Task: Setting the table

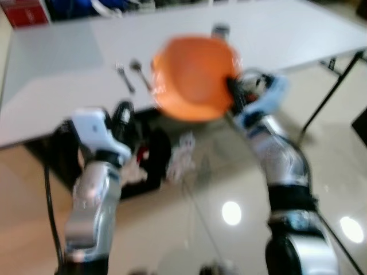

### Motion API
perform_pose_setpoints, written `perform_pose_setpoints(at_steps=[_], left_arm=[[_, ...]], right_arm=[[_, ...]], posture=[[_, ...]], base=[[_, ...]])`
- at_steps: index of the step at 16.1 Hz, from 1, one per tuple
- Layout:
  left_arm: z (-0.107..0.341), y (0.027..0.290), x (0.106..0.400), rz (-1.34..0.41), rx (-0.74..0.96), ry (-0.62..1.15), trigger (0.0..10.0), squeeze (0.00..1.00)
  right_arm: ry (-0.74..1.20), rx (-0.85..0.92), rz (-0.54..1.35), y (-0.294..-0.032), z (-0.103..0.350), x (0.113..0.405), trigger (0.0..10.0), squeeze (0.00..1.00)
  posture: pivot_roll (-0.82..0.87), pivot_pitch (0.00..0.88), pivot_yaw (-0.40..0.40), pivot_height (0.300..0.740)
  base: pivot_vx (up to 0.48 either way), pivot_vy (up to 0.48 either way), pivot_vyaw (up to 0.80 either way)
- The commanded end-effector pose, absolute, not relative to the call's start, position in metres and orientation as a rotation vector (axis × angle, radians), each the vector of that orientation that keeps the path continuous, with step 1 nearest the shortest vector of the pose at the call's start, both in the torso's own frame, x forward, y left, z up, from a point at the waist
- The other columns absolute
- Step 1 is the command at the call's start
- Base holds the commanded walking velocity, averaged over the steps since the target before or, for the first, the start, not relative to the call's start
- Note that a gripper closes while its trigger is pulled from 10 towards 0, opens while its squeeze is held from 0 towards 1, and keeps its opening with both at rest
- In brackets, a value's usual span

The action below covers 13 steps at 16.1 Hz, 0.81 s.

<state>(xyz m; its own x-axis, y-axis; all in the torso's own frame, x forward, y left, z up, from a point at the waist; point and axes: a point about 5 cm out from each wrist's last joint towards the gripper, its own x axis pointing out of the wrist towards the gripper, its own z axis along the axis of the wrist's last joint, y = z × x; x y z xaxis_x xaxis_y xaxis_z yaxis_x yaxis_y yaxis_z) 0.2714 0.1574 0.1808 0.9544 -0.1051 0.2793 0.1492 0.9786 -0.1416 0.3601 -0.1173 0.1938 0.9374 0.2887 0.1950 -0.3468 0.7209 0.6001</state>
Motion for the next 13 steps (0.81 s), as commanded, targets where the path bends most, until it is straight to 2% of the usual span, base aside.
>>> perform_pose_setpoints(at_steps=[1, 5, 13], left_arm=[[0.183, 0.163, 0.272, -0.110, -0.159, -0.283, 10.0, 0.00], [0.184, 0.172, 0.273, -0.066, -0.259, -0.293, 10.0, 0.00], [0.186, 0.172, 0.274, -0.073, -0.279, -0.296, 10.0, 0.00]], right_arm=[[-0.134, 0.695, 0.419, -0.104, 0.209, 0.360, 10.0, 0.00], [-0.140, 0.708, 0.427, -0.104, 0.210, 0.359, 10.0, 0.00], [-0.165, 0.731, 0.437, -0.104, 0.218, 0.358, 10.0, 0.00]], posture=[[-0.04, 0.063, -0.019, 0.740], [-0.04, 0.067, -0.012, 0.740], [-0.04, 0.071, -0.006, 0.740]], base=[[0.480, 0.000, 0.00], [0.480, 0.000, 0.00], [0.480, 0.000, 0.00]])
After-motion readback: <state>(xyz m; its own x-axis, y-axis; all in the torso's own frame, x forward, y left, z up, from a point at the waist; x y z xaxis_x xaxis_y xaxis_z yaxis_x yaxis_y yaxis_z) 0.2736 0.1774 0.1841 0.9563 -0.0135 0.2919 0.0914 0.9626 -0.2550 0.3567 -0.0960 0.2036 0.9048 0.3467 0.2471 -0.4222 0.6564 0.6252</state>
